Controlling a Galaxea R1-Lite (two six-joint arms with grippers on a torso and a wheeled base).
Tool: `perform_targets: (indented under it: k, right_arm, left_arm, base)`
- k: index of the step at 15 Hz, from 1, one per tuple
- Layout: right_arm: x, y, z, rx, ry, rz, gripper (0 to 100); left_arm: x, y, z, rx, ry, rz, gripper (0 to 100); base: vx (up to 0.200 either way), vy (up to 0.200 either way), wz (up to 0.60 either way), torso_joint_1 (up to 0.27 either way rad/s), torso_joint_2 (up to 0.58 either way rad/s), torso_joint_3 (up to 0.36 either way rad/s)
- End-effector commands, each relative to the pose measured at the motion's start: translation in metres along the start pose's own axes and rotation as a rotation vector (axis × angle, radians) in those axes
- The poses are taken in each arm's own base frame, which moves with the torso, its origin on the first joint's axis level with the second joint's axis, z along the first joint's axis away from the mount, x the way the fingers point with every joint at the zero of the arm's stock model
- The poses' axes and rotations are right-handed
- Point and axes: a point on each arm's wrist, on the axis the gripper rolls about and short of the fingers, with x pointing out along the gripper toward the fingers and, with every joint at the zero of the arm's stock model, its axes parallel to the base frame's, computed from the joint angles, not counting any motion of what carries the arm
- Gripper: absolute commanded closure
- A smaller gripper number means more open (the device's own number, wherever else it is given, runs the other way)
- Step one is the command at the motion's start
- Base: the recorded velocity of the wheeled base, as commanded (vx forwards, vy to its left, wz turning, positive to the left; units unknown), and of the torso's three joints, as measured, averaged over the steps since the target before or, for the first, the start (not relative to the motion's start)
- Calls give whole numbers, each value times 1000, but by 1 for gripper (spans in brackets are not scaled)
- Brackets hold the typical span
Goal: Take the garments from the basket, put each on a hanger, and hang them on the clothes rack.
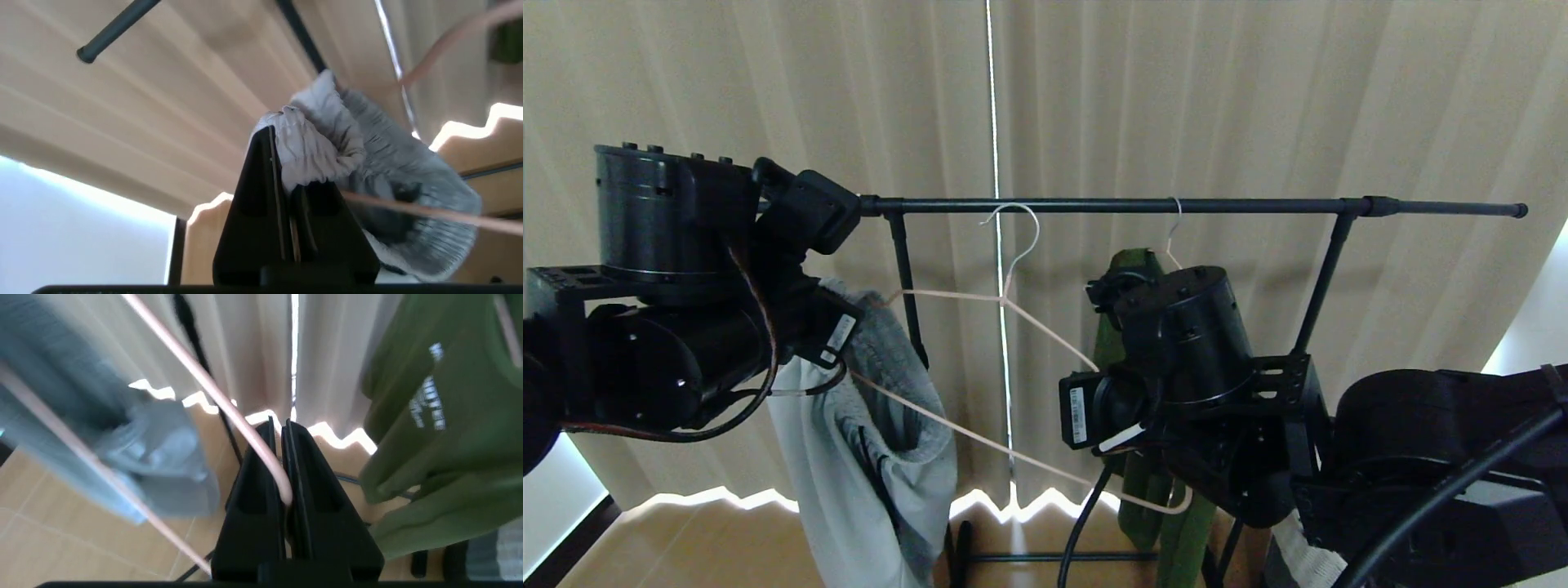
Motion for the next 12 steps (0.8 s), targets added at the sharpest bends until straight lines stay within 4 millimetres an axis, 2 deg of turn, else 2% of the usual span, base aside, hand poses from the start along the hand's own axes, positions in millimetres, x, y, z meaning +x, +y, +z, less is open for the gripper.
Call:
perform_targets:
  k: [1, 6, 10, 12]
  right_arm:
    - [-2, 4, -4, -10, 10, 14, 100]
    - [5, 8, -5, -4, -5, 24, 100]
    - [4, 8, -5, -4, -5, 25, 100]
    - [2, 6, -4, -3, -8, 23, 100]
  left_arm:
    - [-1, -4, 7, -3, -22, -14, 100]
    - [-18, -18, 27, -19, -108, -76, 100]
    - [-31, -37, 42, -35, -174, -155, 100]
    - [-33, -43, 43, -46, -181, -186, 100]
  base:
    - [0, 0, 0, 0, 0, 0]
    - [0, 0, 0, 0, 0, 0]
    - [0, 0, 0, 0, 0, 0]
    - [0, 0, 0, 0, 0, 0]
